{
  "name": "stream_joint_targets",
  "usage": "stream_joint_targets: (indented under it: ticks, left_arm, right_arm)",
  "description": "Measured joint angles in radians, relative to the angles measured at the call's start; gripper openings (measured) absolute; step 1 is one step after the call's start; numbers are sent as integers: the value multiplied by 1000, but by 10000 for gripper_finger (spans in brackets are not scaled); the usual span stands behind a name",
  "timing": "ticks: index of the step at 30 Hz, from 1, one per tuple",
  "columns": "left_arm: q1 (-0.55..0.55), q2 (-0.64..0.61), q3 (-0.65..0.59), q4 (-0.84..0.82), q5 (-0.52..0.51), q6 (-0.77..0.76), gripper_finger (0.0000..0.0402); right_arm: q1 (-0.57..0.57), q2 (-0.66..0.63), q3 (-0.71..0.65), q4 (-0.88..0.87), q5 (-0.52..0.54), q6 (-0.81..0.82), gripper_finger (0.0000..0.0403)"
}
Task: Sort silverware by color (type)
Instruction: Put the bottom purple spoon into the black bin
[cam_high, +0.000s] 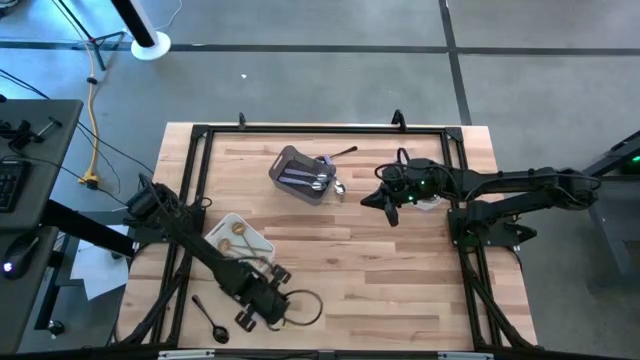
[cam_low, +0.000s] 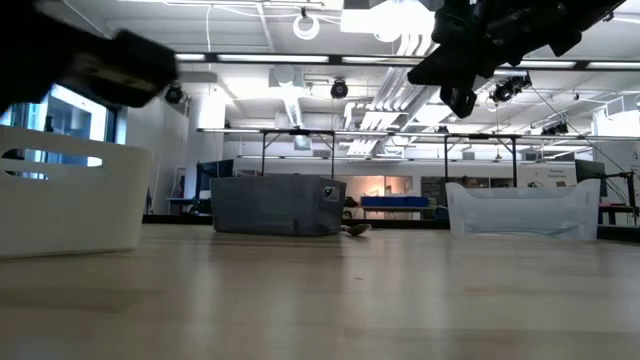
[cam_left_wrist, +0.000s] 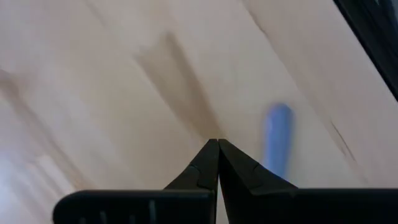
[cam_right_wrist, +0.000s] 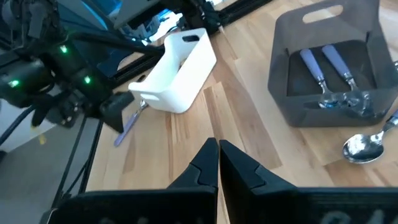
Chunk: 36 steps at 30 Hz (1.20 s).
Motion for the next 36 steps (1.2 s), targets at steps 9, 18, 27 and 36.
stream_joint_targets:
  ticks: [9, 18, 27, 36]
  left_arm:
    - [-125, -1, -42, -78, -24, -21, 0]
    - [-137, -10, -58, -196, -16, -31, 0]
    - [-136, -16, -66, -180, -3, 7, 1]
    - [-121, -16, -66, -175, 7, -27, 20]
  right_arm:
    - [35, 0, 0, -40, 16, 0, 0]
    - [38, 0, 0, -43, 57, 0, 0]
    - [38, 0, 0, -43, 57, 19, 0]
    - [38, 0, 0, -43, 79, 19, 0]
